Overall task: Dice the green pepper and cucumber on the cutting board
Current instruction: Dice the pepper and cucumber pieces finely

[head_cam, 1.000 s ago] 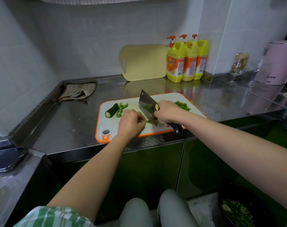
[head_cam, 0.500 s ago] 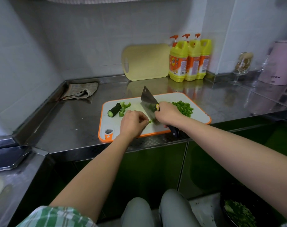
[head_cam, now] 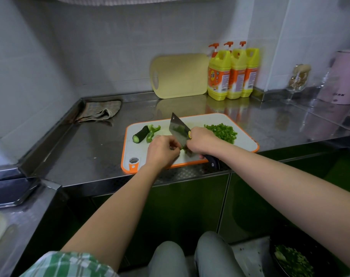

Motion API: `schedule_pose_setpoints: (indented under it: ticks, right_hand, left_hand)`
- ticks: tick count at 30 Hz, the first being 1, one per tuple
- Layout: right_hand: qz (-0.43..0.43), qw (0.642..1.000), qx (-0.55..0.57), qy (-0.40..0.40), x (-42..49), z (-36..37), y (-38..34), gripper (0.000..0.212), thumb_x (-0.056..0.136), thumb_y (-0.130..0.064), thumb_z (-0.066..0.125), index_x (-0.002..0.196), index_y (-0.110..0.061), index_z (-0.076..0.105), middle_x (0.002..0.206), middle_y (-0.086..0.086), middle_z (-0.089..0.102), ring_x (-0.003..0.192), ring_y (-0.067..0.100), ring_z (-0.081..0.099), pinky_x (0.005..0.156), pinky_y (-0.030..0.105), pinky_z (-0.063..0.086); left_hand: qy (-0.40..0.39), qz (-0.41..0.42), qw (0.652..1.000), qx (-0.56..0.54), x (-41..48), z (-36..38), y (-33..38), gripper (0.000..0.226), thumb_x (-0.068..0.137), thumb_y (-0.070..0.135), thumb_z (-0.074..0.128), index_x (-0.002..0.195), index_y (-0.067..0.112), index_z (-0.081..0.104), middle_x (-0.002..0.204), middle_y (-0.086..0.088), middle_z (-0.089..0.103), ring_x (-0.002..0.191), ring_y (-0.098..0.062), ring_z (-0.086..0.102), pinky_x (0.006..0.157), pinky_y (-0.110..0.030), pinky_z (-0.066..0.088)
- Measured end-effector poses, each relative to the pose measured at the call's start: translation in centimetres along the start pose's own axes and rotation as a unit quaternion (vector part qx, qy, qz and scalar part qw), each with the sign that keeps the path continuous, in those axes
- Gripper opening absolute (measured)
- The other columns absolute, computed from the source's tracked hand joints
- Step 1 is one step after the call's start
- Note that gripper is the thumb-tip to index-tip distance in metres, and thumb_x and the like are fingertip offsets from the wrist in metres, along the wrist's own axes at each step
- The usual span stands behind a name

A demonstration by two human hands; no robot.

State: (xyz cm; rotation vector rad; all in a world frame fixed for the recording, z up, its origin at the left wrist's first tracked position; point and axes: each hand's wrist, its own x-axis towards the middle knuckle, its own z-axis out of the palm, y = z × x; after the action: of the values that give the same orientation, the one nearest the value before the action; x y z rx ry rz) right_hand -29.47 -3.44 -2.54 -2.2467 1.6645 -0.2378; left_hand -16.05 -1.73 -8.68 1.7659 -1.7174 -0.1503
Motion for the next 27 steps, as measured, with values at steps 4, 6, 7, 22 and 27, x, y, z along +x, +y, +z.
schedule_pose_setpoints:
  ticks: [4,6,7,22,27]
  right_hand:
    - [-0.017,0.998,0.048,0.039,0.4,0.5,0.7,0.014,0.094,-0.011,0.041,0.082,-0.008,0.048,0.073,0.010,0.057,0.044,0.021,0.058,0.045,0.025,0.042]
    - [-0.027,0.997,0.054,0.044,0.3,0.1,1.0,0.017,0.092,-0.011,0.041,0.075,-0.012,0.044,0.070,0.009,0.055,0.043,0.021,0.058,0.043,0.024,0.040]
    - [-0.029,0.997,0.053,0.036,0.2,-0.2,1.0,0.017,0.092,-0.011,0.041,0.076,-0.011,0.044,0.068,0.009,0.055,0.042,0.021,0.058,0.042,0.023,0.039]
    - [-0.034,0.997,0.061,0.041,0.8,0.5,1.4,0.010,0.093,-0.013,0.042,0.088,-0.008,0.049,0.076,0.011,0.058,0.044,0.023,0.060,0.045,0.025,0.043]
    - [-0.030,0.998,0.062,0.012,0.2,-0.7,1.2,0.015,0.095,-0.014,0.043,0.094,-0.004,0.053,0.079,0.015,0.062,0.043,0.021,0.058,0.042,0.023,0.041]
  left_hand:
    - [0.002,-0.007,1.000,0.003,0.0,-0.1,0.1,0.015,0.081,0.014,0.064,0.085,0.024,0.075,0.082,0.007,0.069,0.086,-0.015,0.061,0.072,-0.028,0.049]
    - [0.017,-0.019,1.000,0.008,0.0,0.2,-0.1,0.015,0.080,0.017,0.063,0.086,0.025,0.074,0.084,0.004,0.070,0.095,-0.018,0.057,0.071,-0.028,0.045]
    - [0.025,-0.029,0.999,0.012,0.0,0.3,-0.1,0.015,0.080,0.018,0.063,0.088,0.025,0.074,0.085,0.002,0.069,0.100,-0.019,0.053,0.070,-0.027,0.042]
    - [0.017,-0.027,0.999,0.039,0.6,0.4,-0.5,0.011,0.085,0.029,0.068,0.092,0.027,0.076,0.092,0.000,0.069,0.106,-0.019,0.045,0.074,-0.026,0.038]
    - [0.027,-0.042,0.998,0.028,0.3,0.4,-0.3,0.004,0.084,0.026,0.070,0.082,0.024,0.073,0.082,0.005,0.066,0.107,-0.019,0.045,0.072,-0.027,0.038]
